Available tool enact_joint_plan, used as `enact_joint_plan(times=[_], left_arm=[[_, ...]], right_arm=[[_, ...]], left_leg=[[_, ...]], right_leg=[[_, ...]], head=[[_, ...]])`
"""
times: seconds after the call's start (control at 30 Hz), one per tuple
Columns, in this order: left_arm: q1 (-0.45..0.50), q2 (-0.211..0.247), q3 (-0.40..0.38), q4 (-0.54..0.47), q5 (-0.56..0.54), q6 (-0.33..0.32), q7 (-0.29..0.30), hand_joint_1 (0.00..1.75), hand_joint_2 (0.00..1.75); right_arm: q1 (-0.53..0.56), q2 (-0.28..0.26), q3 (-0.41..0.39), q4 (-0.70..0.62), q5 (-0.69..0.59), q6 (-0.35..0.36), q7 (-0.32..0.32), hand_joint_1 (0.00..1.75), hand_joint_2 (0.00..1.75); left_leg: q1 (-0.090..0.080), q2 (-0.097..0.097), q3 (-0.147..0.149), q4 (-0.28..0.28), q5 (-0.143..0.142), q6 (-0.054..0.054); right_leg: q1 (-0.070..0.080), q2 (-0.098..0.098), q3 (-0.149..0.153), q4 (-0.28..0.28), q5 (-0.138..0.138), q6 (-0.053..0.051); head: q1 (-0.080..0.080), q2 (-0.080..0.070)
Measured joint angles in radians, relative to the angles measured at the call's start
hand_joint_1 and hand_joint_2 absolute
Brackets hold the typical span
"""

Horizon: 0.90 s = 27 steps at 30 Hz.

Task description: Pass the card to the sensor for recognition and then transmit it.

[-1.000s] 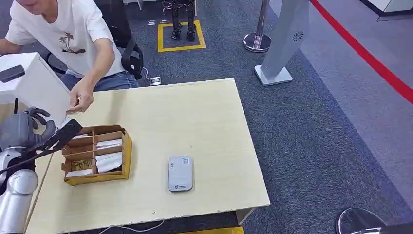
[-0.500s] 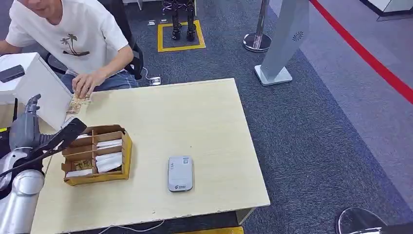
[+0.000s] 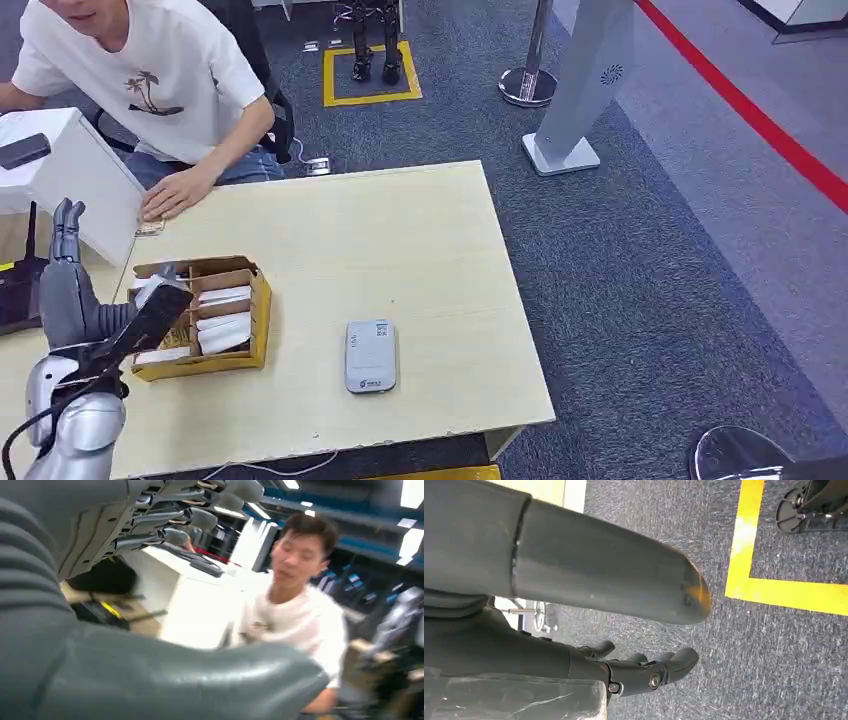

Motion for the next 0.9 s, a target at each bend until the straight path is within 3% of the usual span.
enact_joint_plan(times=[0.17,0.3,0.43,0.67,0.9], left_arm=[[0.172,-0.115,-0.058,-0.107,0.211,0.08,-0.142,0.0,1.75],[0.246,-0.169,-0.095,-0.148,0.25,0.096,-0.176,0.0,1.75],[0.267,-0.192,-0.102,-0.168,0.263,0.104,-0.185,0.0,1.75],[0.321,-0.233,-0.129,-0.177,0.274,0.147,-0.252,0.0,1.75],[0.334,-0.238,-0.161,-0.171,0.238,0.157,-0.226,0.0,1.75]], right_arm=[[0.004,0.003,-0.001,0.0,-0.021,-0.015,-0.011,0.0,1.75],[0.008,0.006,-0.001,0.0,-0.021,-0.016,-0.007,0.0,1.75],[0.01,0.007,-0.001,0.0,-0.024,-0.016,-0.007,0.0,1.75],[0.013,0.015,-0.001,0.0,-0.018,-0.009,0.029,0.0,1.75],[0.015,0.026,0.0,0.0,-0.017,-0.002,0.055,0.0,1.75]], left_leg=[[0.0,0.0,0.0,0.0,-0.002,0.001],[0.0,0.0,0.0,0.0,-0.002,0.002],[0.001,0.0,0.0,0.0,-0.002,0.002],[0.001,0.0,0.0,0.0,-0.002,0.001],[0.001,0.0,0.0,0.0,-0.002,0.002]], right_leg=[[0.0,0.0,0.0,-0.001,-0.001,0.001],[0.0,-0.001,0.0,-0.001,-0.001,0.001],[0.0,-0.001,0.0,0.0,-0.001,0.001],[0.0,-0.001,0.001,0.0,-0.001,0.0],[0.0,-0.001,0.001,0.0,-0.002,0.001]], head=[[0.0,0.0],[0.0,0.0],[0.0,0.0],[0.0,0.0],[0.0,0.0]])
